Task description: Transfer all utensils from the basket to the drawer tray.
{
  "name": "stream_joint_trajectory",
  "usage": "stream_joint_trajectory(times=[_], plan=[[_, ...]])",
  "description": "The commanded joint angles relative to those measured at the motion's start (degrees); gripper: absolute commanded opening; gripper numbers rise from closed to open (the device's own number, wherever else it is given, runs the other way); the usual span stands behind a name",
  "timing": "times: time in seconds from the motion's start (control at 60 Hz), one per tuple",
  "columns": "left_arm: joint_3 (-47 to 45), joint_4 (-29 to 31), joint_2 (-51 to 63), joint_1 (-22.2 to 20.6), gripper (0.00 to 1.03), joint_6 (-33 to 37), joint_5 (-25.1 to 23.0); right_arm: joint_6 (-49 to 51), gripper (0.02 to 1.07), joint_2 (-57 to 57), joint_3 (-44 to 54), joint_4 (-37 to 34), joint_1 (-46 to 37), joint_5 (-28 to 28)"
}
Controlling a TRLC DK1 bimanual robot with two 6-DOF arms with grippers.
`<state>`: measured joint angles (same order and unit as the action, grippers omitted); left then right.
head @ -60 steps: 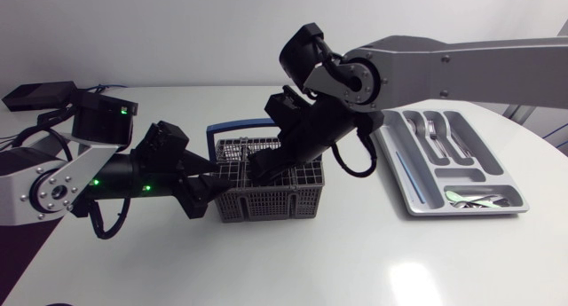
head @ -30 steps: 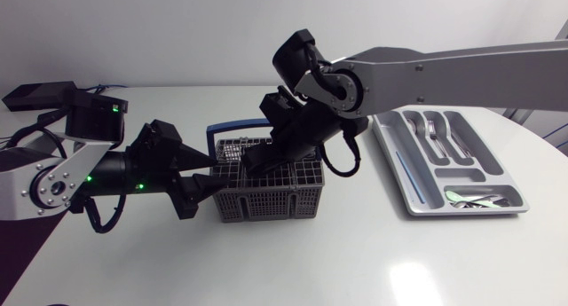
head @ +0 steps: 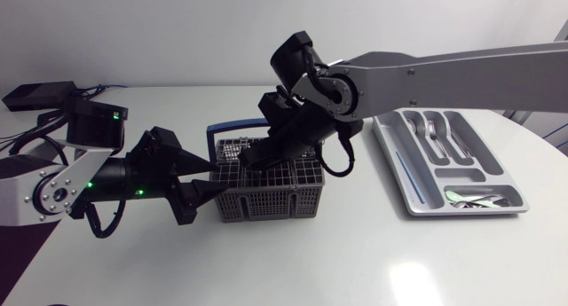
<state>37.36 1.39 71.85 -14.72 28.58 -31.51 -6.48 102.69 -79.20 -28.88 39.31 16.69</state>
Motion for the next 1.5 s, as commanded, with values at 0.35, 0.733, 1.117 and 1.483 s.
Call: stream_joint_trajectory(times=[0.35,0.733,1.117,1.483], plan=[[-2.6,-0.3,0.2,0.5,0.68,1.8,-0.9,-1.5,0.08,1.0,-0.3,2.2,0.5,-0.1],[-2.9,-0.4,0.6,0.5,0.68,1.6,-0.8,-1.0,0.08,-4.9,1.7,2.7,0.9,1.1],[-2.9,0.0,0.6,0.0,0.68,1.4,-0.4,-0.6,0.08,-10.8,2.5,2.3,1.6,2.6],[-2.6,0.5,0.8,0.0,0.68,1.4,0.2,-0.4,0.08,-15.1,1.5,-1.1,-0.4,5.0]])
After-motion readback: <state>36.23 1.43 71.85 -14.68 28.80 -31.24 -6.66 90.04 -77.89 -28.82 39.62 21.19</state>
